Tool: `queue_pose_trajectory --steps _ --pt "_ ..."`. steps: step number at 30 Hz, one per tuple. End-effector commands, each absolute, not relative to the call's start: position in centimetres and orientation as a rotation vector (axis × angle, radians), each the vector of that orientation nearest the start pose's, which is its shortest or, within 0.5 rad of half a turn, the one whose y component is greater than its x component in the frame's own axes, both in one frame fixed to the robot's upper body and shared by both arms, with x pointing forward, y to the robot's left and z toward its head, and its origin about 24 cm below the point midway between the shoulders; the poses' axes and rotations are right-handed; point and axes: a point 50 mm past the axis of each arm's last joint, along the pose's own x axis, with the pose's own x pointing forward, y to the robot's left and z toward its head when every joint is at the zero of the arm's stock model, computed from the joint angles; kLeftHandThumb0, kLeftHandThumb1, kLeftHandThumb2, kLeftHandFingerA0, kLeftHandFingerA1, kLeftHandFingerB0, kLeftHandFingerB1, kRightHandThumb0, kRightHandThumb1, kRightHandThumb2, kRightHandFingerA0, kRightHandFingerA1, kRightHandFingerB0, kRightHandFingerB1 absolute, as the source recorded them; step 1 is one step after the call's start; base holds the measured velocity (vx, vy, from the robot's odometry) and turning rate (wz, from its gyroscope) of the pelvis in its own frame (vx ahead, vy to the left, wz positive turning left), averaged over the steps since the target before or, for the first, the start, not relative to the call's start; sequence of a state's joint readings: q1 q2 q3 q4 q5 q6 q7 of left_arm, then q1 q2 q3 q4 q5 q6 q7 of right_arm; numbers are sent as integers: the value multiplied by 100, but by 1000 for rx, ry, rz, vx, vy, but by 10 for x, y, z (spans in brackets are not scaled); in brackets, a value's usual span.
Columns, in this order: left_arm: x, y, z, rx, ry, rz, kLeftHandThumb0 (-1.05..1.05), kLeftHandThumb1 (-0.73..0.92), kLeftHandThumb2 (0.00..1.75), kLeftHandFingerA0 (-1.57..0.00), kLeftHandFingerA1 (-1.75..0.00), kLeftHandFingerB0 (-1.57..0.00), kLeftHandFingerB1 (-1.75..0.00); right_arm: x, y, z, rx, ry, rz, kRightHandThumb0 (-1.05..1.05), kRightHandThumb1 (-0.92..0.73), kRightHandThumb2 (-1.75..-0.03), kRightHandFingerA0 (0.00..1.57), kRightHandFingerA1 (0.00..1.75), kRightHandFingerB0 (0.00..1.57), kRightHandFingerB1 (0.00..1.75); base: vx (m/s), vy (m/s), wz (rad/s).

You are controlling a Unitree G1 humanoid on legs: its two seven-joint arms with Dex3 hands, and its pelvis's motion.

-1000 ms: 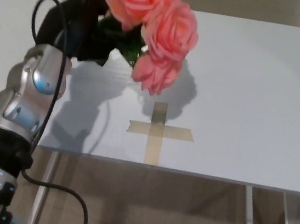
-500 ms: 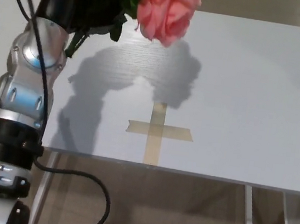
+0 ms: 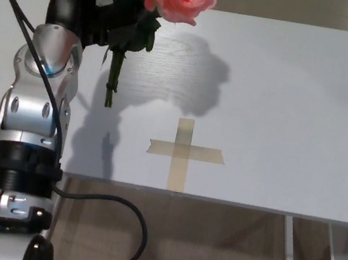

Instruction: Use the left hand to pick up the rose and passes it to a human.

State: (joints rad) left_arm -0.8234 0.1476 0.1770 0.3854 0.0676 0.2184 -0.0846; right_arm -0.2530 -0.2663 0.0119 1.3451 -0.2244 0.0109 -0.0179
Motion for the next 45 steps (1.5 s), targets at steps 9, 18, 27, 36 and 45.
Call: queue_pose_trajectory --steps 9,18,27,36,45 --pt "381 141 181 111 -137 -85 -17 79 74 -98 -141 -81 -107 165 -248 -137 -449 1125 -22 -40 -74 -62 59 40 51 37 0 0 0" --pt "380 126 177 184 -144 -105 -18 81 72 -99 -132 -83 -104 165 -246 -137 -444 1123 -16 -40 -74 -62 58 40 50 37 0 0 0" --pt "377 95 173 93 -137 -181 -17 80 72 -98 -135 -79 -110 165 -244 -138 -437 1123 -11 -40 -73 -62 57 40 50 37 0 0 0" --pt "379 69 179 109 -150 -221 -15 81 72 -100 -136 -78 -111 166 -243 -138 -435 1124 5 -41 -74 -62 55 39 48 36 0 0 0" --pt "377 34 180 40 -143 -274 -15 80 74 -97 -138 -78 -110 169 -240 -137 -443 1118 18 -41 -74 -62 56 39 50 37 0 0 0"
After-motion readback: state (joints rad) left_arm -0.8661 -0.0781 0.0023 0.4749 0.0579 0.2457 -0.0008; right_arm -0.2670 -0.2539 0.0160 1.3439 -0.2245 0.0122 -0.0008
